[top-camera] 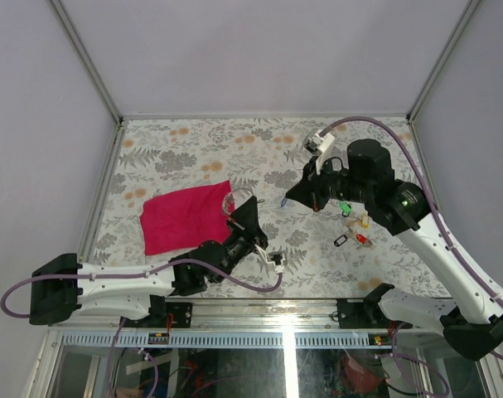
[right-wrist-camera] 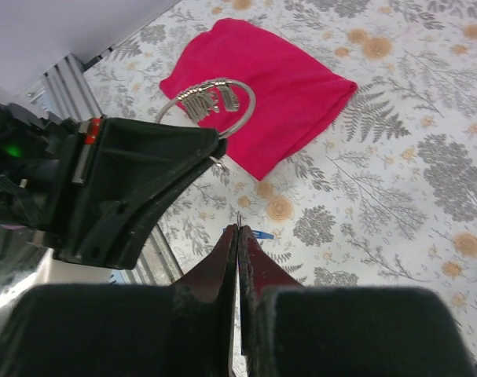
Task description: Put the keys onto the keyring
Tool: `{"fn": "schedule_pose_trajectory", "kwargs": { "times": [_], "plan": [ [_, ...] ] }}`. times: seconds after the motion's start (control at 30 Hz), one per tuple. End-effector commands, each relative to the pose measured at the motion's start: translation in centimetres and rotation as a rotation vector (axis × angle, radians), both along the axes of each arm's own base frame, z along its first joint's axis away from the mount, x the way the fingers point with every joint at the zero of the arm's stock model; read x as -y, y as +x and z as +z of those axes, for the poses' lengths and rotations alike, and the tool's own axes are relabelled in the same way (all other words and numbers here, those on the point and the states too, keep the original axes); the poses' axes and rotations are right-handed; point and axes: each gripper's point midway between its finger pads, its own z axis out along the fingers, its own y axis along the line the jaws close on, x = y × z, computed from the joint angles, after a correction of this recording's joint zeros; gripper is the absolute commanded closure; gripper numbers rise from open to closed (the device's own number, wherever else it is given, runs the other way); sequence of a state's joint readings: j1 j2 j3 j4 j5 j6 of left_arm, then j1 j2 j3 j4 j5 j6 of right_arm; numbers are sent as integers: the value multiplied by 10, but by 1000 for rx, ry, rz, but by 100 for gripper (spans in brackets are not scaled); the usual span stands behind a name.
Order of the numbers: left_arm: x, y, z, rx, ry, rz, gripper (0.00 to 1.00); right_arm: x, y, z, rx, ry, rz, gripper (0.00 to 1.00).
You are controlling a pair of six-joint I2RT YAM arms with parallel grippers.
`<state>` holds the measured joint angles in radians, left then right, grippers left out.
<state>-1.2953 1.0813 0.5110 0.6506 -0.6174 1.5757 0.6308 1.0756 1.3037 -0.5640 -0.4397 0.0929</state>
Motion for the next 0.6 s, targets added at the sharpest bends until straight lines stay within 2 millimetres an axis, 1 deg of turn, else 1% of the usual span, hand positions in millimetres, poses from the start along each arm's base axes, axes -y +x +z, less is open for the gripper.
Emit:
{"fn": "schedule_pose_trajectory", "kwargs": {
  "times": [0.0,0.13,0.4,0.57],
  "plan": [
    [-11,0,29,135,-32,55,100,-18,-2,31,23,102,80,100],
    [-14,0,32,165,-39,68,100,-24,-4,25,-17,102,101,100],
    [-15,2,25,171,7,94,100,-41,-9,18,-37,84,121,100],
    [-14,1,24,178,18,88,100,-47,-3,18,-47,73,98,100]
  ]
}}
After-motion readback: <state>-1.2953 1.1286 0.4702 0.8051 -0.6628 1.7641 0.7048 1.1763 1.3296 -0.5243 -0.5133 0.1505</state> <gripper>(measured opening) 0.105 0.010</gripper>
